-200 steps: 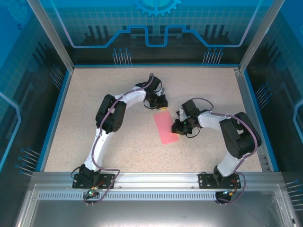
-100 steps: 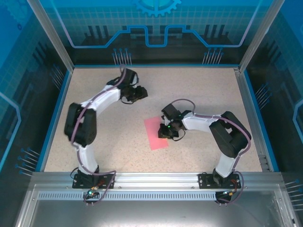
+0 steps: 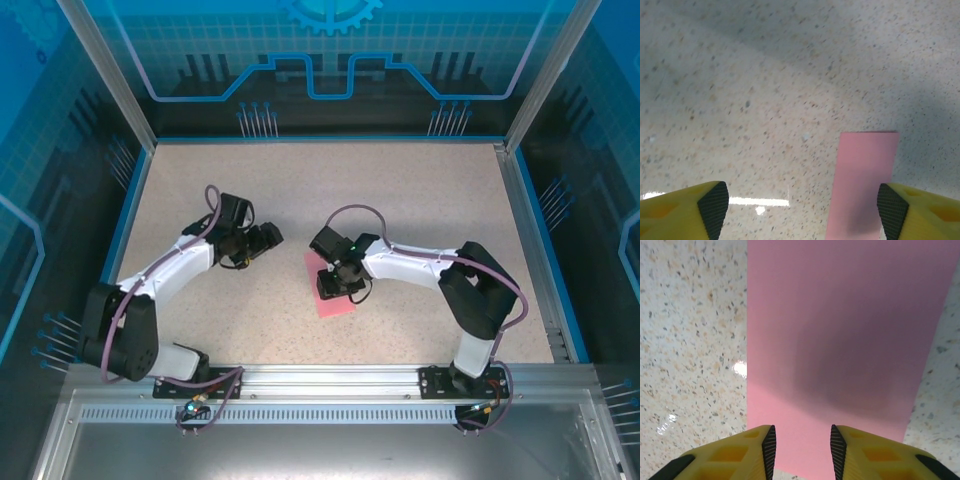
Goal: Fold a paper plane with a square sheet of paper (pick it up from the middle)
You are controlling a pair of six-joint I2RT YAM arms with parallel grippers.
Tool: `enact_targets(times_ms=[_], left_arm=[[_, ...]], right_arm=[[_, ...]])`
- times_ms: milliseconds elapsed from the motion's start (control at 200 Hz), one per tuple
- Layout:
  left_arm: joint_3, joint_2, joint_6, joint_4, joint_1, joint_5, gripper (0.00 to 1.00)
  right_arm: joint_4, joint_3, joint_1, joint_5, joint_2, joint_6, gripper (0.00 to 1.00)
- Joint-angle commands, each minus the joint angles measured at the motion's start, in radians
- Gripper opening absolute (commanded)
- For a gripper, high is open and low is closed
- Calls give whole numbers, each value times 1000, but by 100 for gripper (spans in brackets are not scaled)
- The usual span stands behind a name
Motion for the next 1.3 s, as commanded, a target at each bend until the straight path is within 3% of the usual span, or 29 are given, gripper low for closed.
enact_targets(times_ms=[0,530,810,1161,1296], left_arm=[[-42,-45,-50,45,9,-5,86],[-151,-119,-86,96,10,37,98],[-199,-109,-57,179,8,208,98],[-204,-30,-78,229,-1,382,96],[-191,10,-79,212,-35,399,95]], right_arm=[[-12,-5,14,-2,45,26,38],[127,157,34,-37,239,323,31],[61,217,-11,21,129,160,35],[44,304,-119,-13,272,72,33],[31,331,-136,13,308,70,33]])
